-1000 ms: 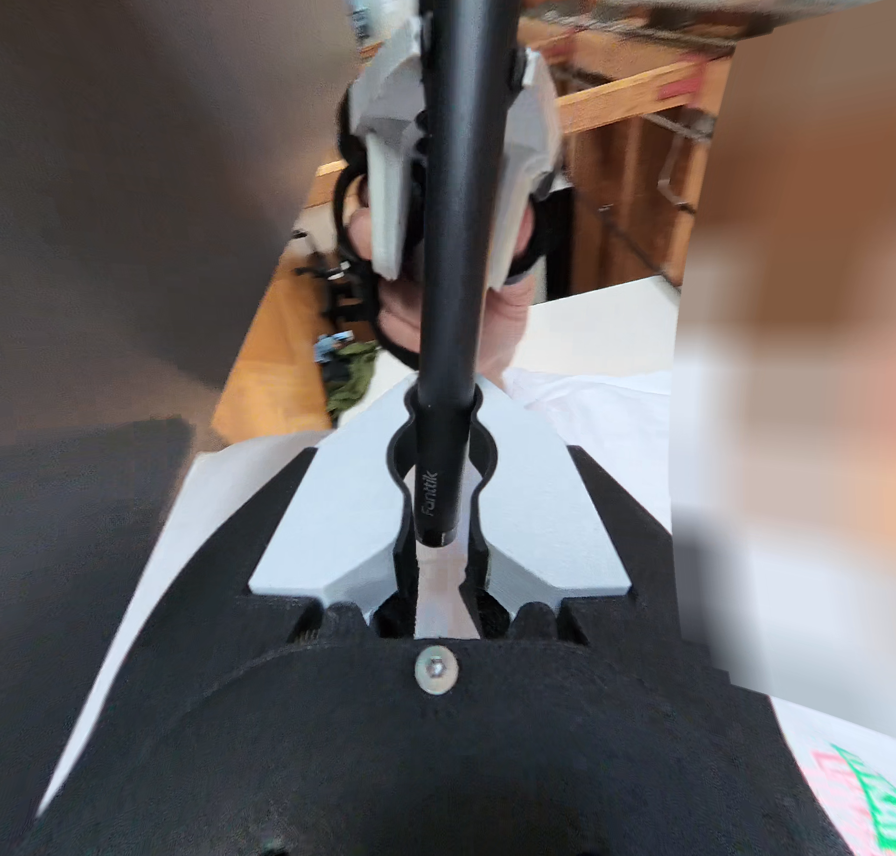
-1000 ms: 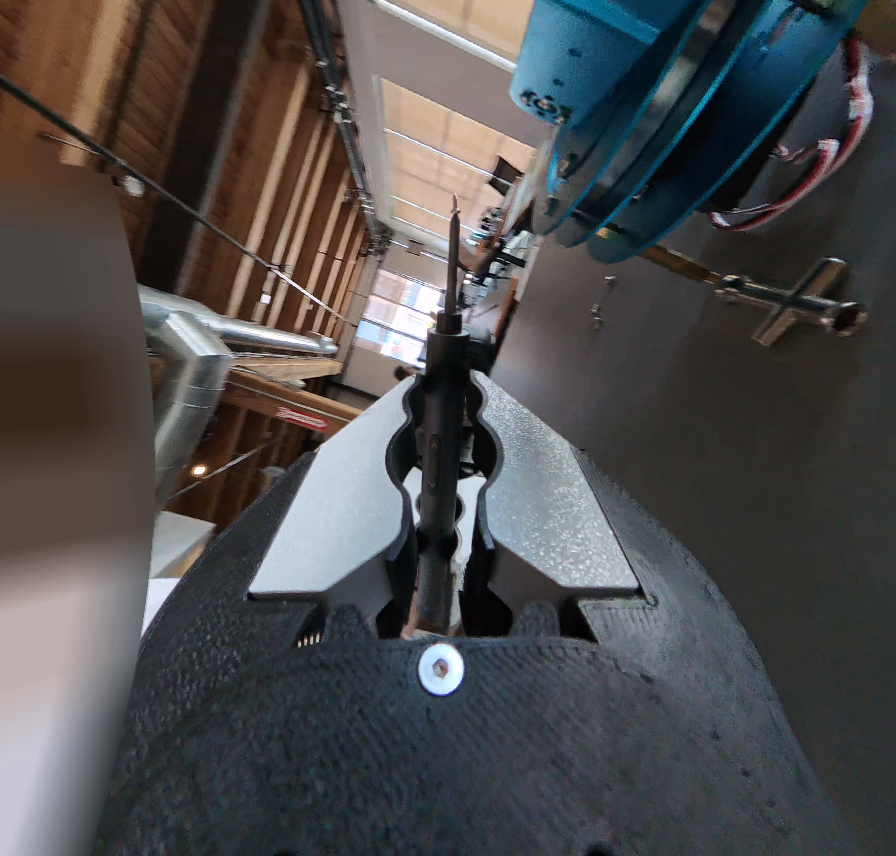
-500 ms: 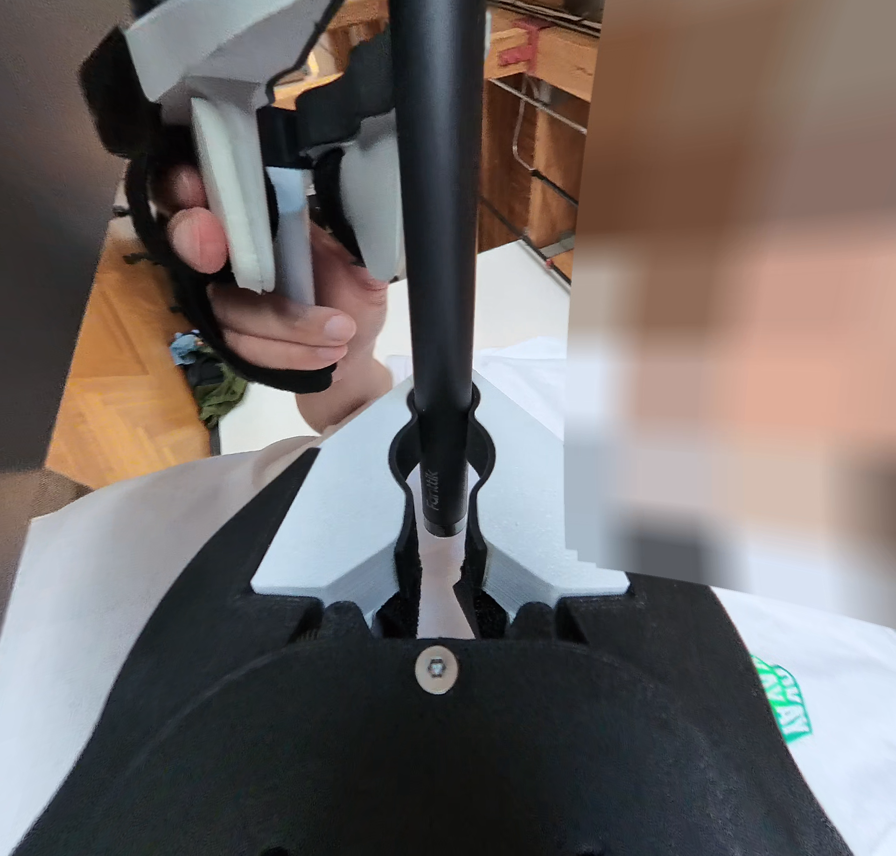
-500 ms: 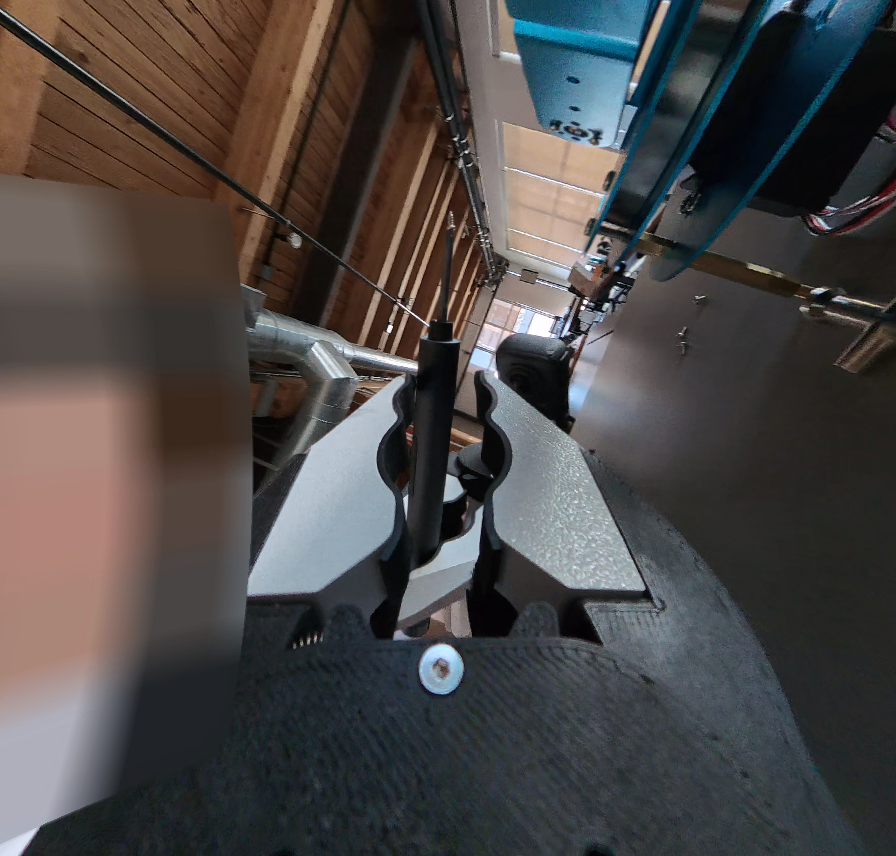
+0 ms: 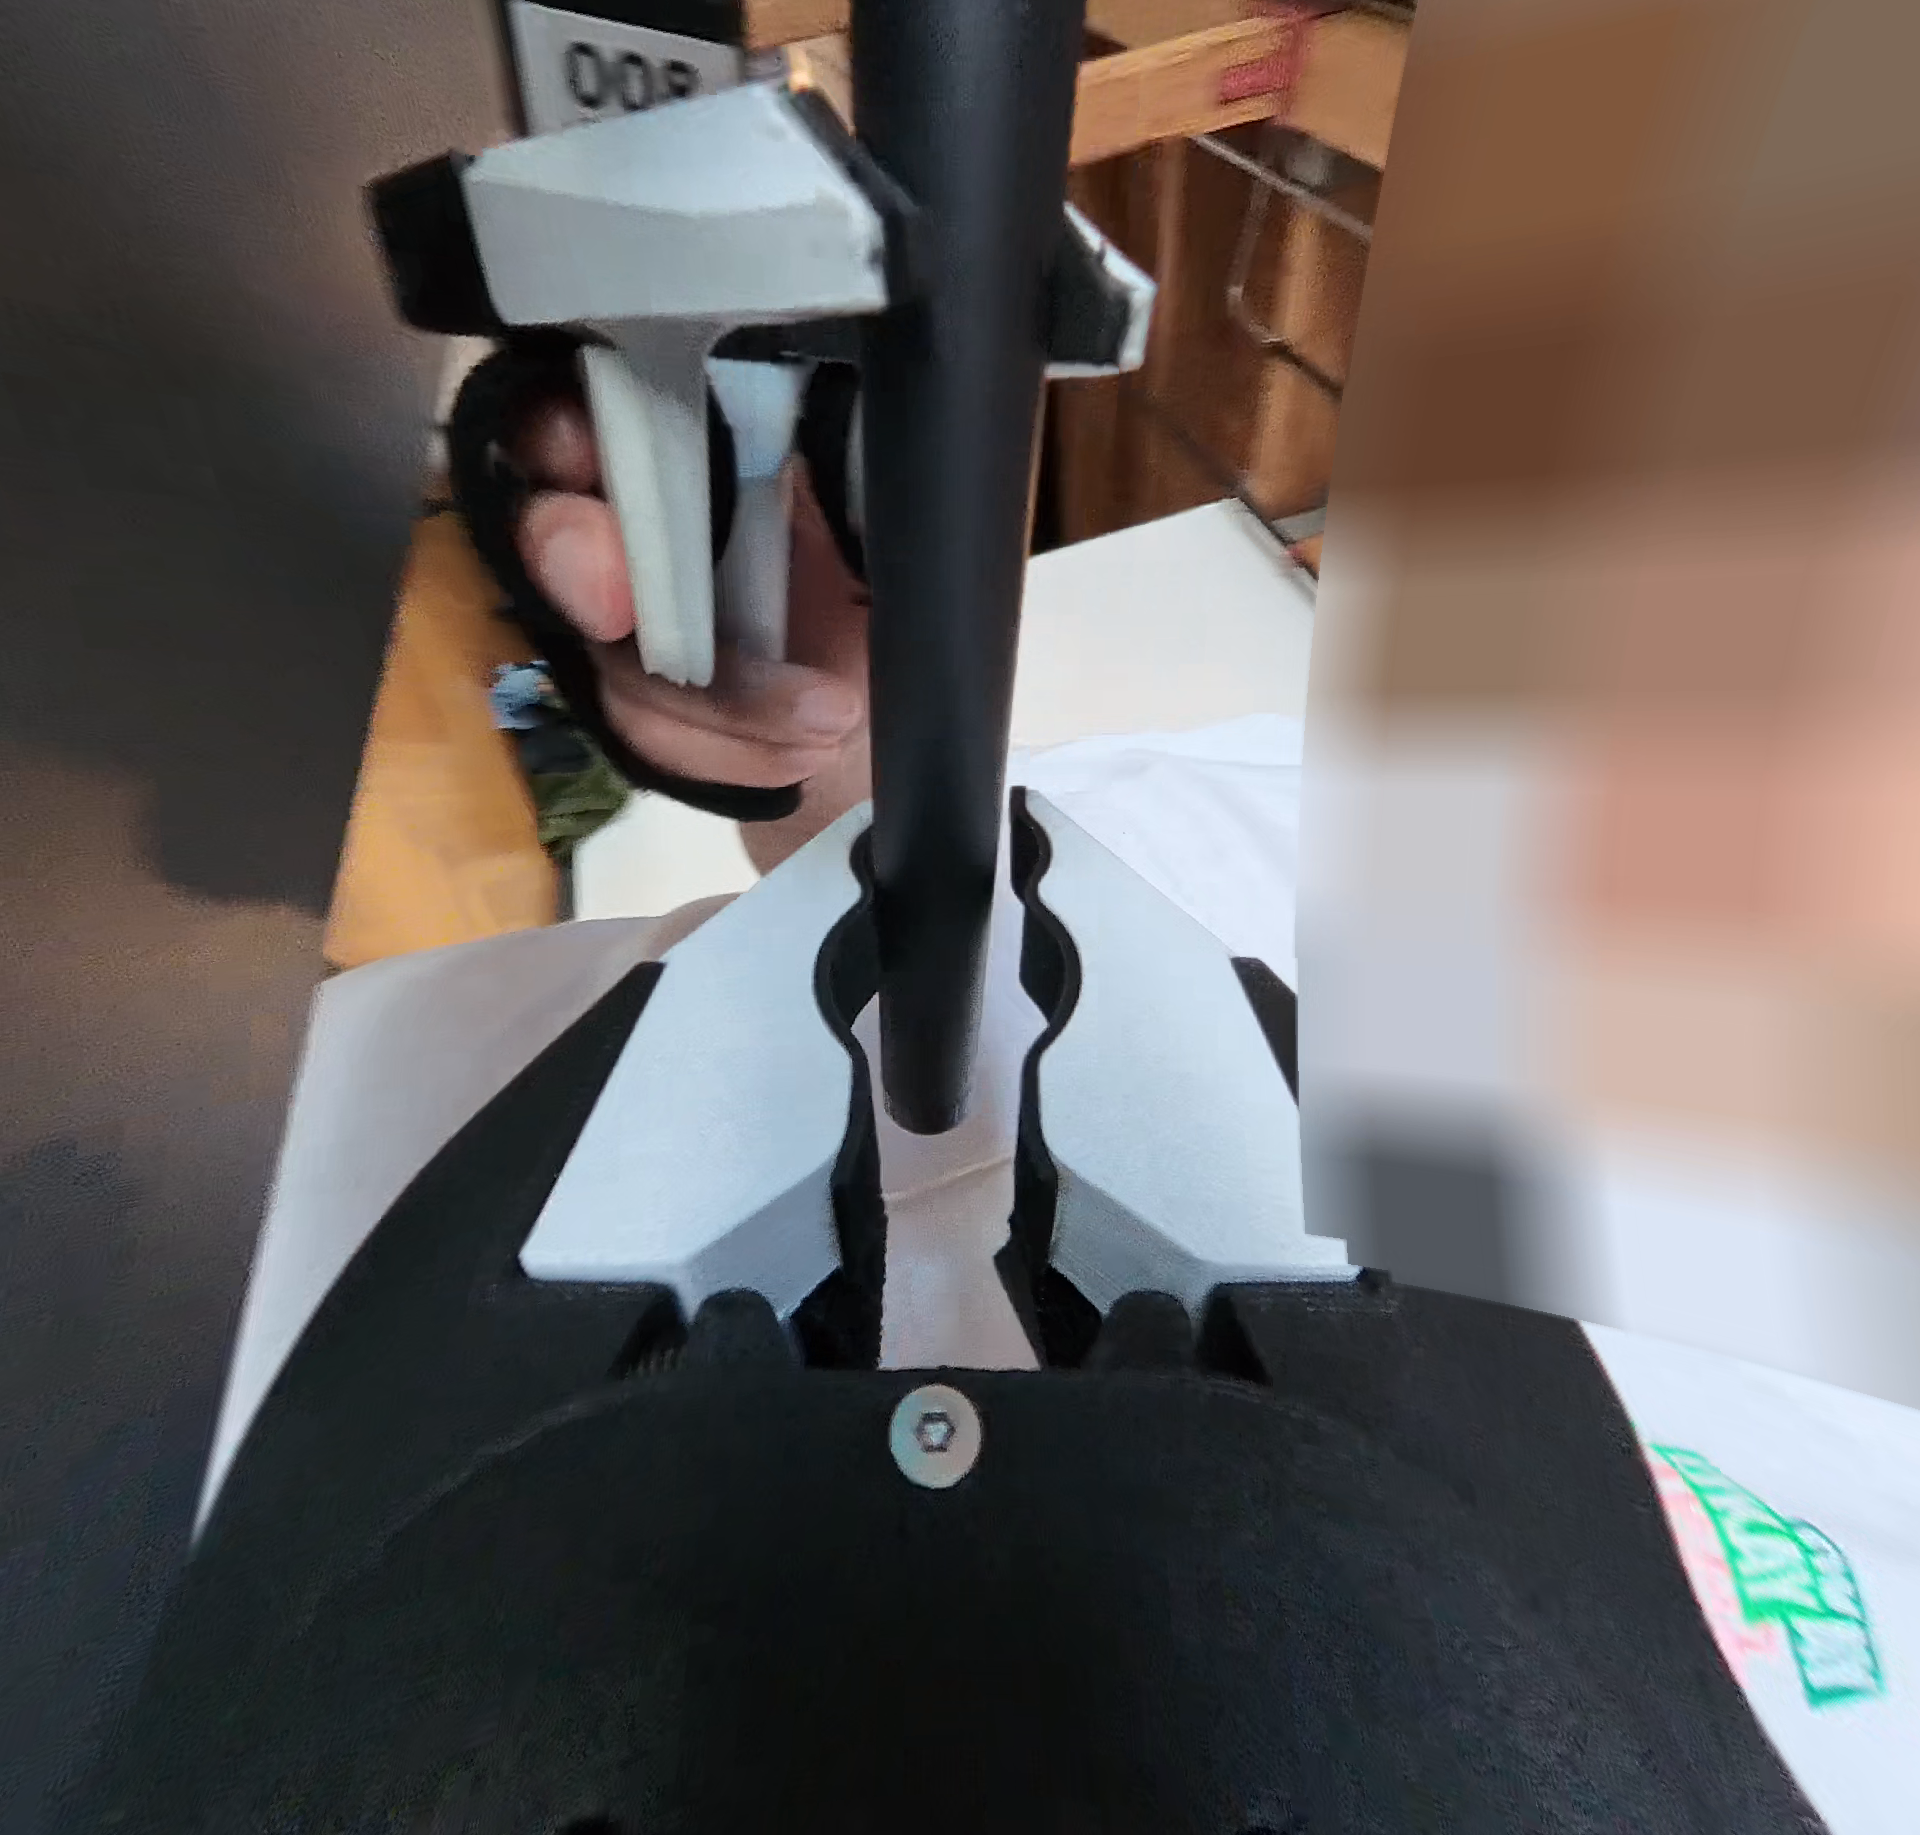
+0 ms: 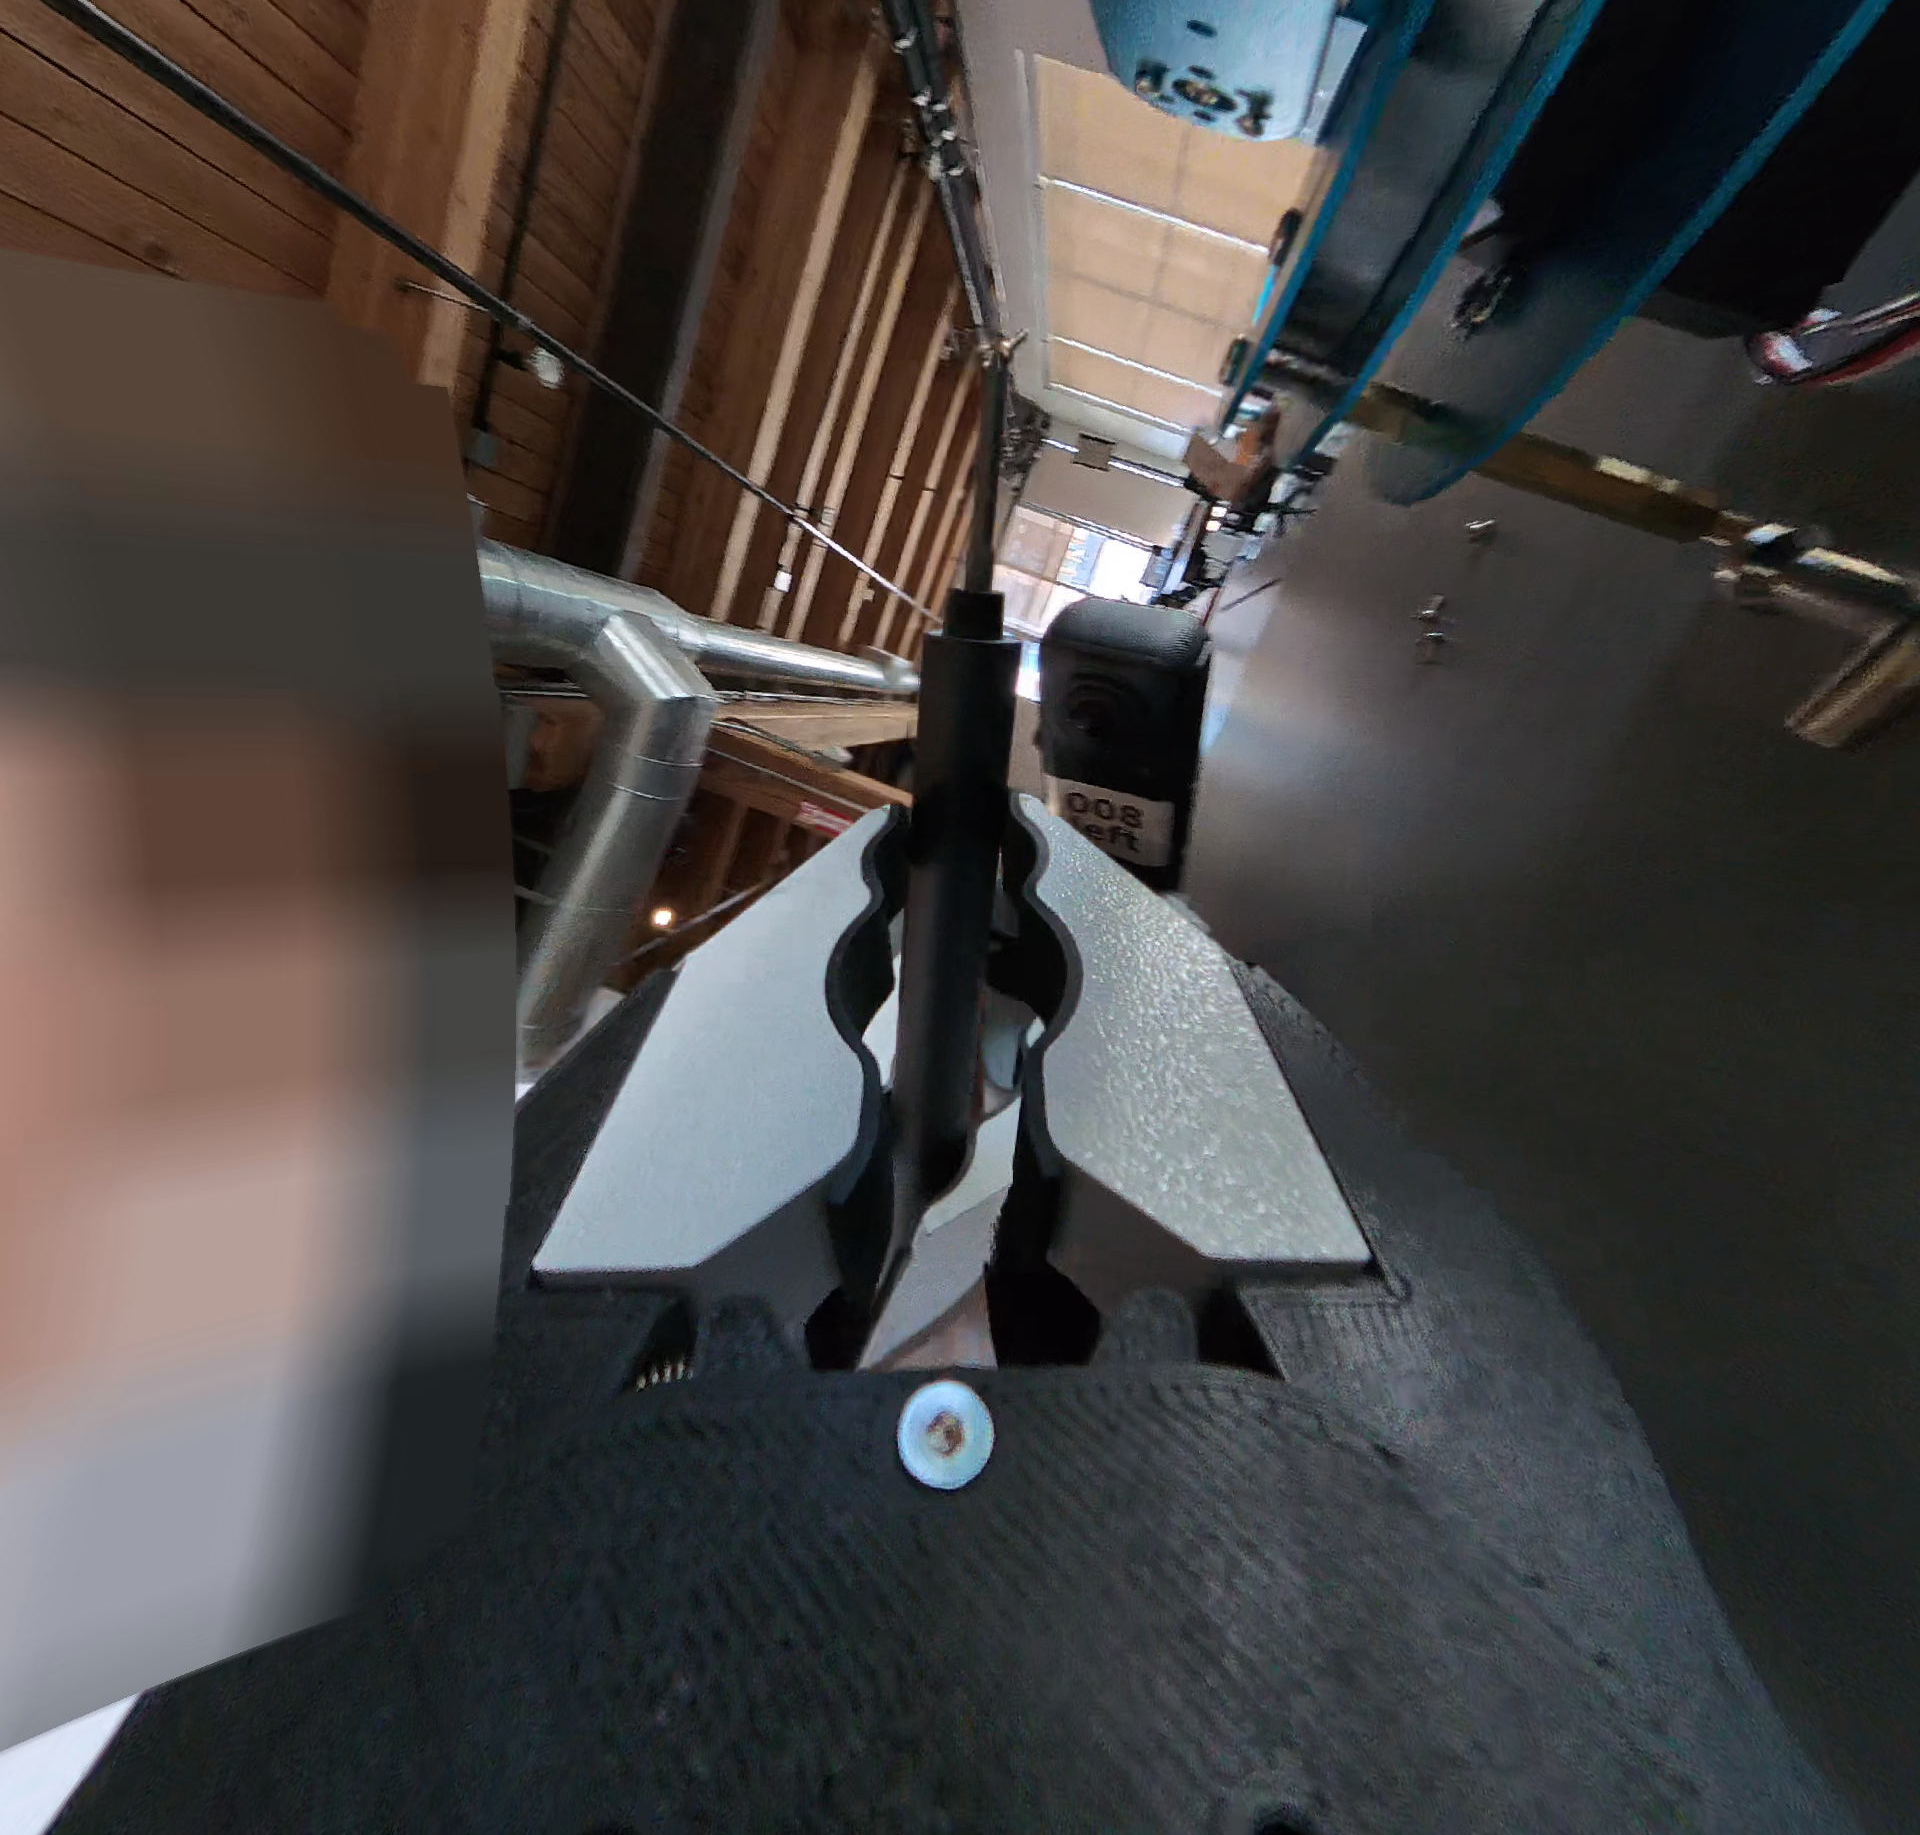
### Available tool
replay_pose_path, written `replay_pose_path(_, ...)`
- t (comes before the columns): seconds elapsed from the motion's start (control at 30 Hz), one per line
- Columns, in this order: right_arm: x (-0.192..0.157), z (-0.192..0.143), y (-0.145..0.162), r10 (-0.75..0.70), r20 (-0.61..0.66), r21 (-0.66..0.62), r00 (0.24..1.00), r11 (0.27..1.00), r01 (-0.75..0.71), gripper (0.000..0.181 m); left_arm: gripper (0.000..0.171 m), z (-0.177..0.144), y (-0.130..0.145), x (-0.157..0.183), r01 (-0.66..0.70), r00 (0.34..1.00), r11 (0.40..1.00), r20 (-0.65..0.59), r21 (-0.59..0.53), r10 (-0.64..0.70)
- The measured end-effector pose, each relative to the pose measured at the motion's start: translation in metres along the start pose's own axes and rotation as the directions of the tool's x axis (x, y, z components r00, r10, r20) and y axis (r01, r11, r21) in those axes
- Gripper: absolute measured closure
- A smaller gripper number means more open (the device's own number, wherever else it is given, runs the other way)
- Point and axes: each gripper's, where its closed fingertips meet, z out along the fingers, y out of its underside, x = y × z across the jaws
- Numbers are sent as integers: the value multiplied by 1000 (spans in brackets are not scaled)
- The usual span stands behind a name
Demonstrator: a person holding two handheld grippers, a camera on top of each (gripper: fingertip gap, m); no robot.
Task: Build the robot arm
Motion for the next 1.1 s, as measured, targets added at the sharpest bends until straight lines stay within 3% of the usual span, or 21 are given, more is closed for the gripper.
replay_pose_path(0.03,3,-1,-1,-19,-33,-1,999,1000,19,165,151,-2,-2,-3,-2,1000,1000,29,10,2)
replay_pose_path(0.27,16,-3,-13,-10,-113,29,994,999,13,165,160,-9,-18,-15,43,991,995,125,85,-54)
replay_pose_path(1.1,20,7,-17,-55,-128,66,990,996,64,164,161,-23,-21,-14,53,989,995,131,82,-63)
